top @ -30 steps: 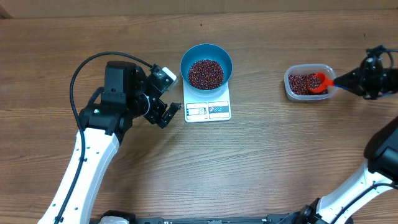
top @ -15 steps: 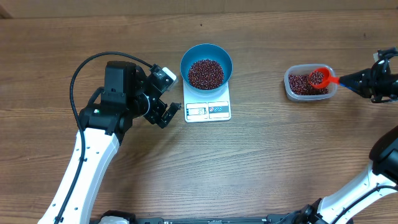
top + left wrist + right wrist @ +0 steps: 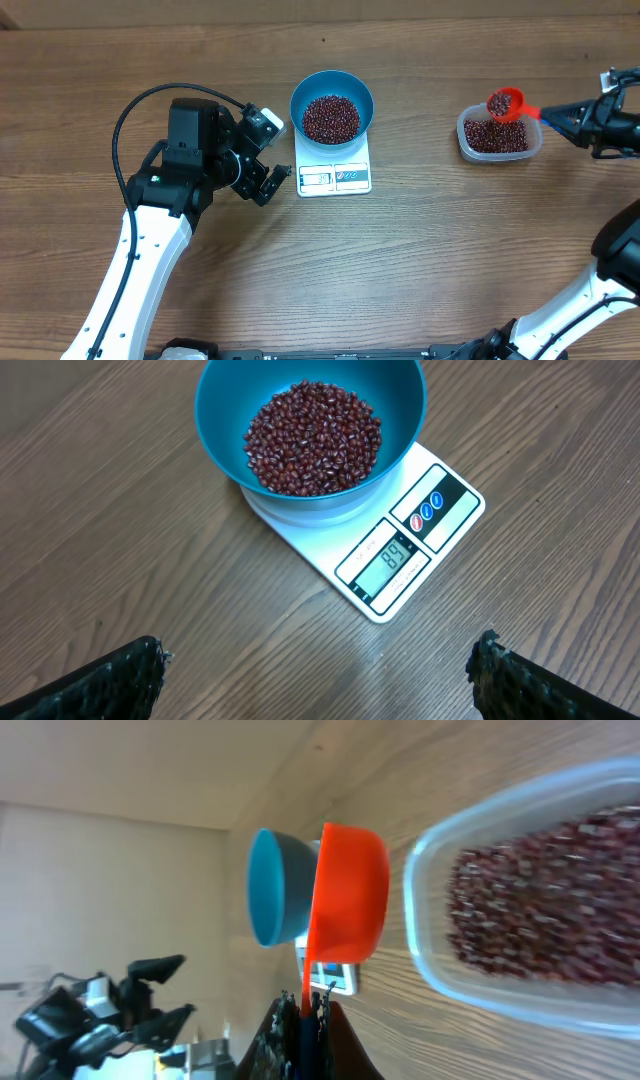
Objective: Scoop item into bowl and weigh 150g on scale
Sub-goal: 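Lift the filled scoop and carry it left over the teal bowl, then tilt the scoop to pour beans into the teal bowl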
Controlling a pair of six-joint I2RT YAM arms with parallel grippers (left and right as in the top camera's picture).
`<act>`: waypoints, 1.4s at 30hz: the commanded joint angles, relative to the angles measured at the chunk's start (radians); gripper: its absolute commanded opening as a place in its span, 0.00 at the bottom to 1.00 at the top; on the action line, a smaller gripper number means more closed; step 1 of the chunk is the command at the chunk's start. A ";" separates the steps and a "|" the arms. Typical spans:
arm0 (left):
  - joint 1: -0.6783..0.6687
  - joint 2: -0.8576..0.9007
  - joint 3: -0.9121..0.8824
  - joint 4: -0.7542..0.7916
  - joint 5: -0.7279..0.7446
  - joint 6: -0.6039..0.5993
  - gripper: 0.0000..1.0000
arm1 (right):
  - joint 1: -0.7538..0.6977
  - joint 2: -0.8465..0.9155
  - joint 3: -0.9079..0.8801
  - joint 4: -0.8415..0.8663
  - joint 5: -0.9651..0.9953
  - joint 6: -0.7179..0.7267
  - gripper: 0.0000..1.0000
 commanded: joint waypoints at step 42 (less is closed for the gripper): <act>0.004 0.005 0.022 0.000 0.017 0.012 1.00 | 0.816 0.003 0.256 0.301 0.552 0.431 0.04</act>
